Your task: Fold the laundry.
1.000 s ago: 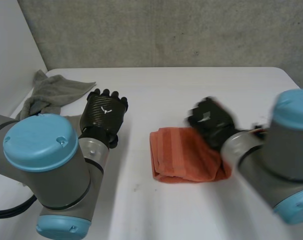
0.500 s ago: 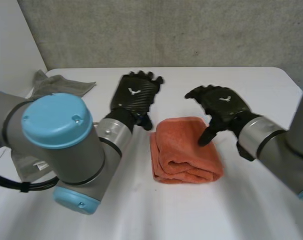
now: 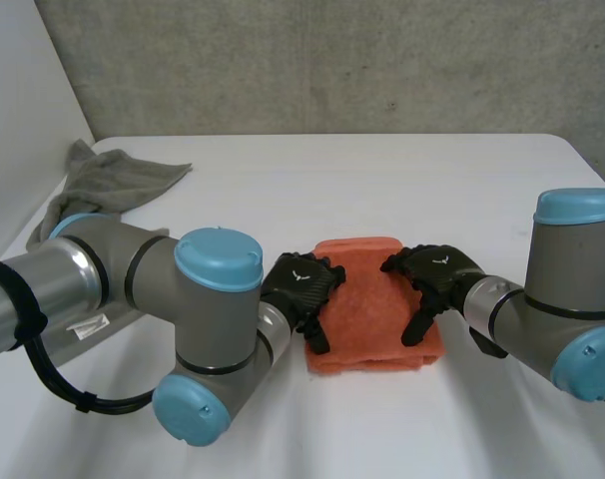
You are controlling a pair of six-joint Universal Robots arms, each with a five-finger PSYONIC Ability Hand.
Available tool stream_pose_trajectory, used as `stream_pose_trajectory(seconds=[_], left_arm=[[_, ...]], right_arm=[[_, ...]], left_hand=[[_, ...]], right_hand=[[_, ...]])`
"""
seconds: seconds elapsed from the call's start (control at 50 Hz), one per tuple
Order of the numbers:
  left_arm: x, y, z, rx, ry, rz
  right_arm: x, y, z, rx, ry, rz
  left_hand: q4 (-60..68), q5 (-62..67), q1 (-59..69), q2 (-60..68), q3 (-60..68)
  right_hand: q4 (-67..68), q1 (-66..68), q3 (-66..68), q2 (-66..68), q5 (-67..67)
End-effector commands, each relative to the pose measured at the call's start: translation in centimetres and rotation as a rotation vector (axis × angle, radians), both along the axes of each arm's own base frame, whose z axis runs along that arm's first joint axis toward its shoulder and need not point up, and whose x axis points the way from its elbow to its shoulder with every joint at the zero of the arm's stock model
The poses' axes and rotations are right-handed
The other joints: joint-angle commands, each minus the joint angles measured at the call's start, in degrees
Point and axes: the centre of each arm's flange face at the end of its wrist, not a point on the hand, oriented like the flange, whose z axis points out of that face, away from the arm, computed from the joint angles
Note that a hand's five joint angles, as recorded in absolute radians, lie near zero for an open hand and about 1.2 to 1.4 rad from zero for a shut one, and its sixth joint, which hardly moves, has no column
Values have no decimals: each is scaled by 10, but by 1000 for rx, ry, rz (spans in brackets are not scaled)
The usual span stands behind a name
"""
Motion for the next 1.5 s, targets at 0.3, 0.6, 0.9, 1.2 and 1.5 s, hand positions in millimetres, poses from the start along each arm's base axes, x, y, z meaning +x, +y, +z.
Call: stream_pose_trajectory(seconds=[0.3, 0.6, 0.9, 1.2, 1.5], left_arm=[[17, 5, 129, -277, 161, 14], [31, 29, 138, -33, 247, -190], [33, 29, 131, -10, 238, -183], [34, 28, 125, 2, 230, -177], [35, 27, 121, 4, 227, -176]], right_arm=[[-46, 0, 66, -244, -103, -257], [-52, 40, -2, 185, -205, -259], [-28, 21, -23, 209, -310, -241], [3, 3, -25, 212, -395, -213], [21, -82, -19, 28, -329, -205]], left_hand=[[-13, -14, -1, -12, -11], [-16, -18, -5, -16, -15], [-16, -18, -5, -16, -15], [-16, -18, -5, -16, -15], [-16, -18, -5, -16, -15]], right_hand=[[-31, -4, -18, -24, -30], [-31, -4, -18, -24, -30], [17, 44, 30, 24, 18], [299, 326, 312, 306, 300], [669, 696, 682, 676, 670]])
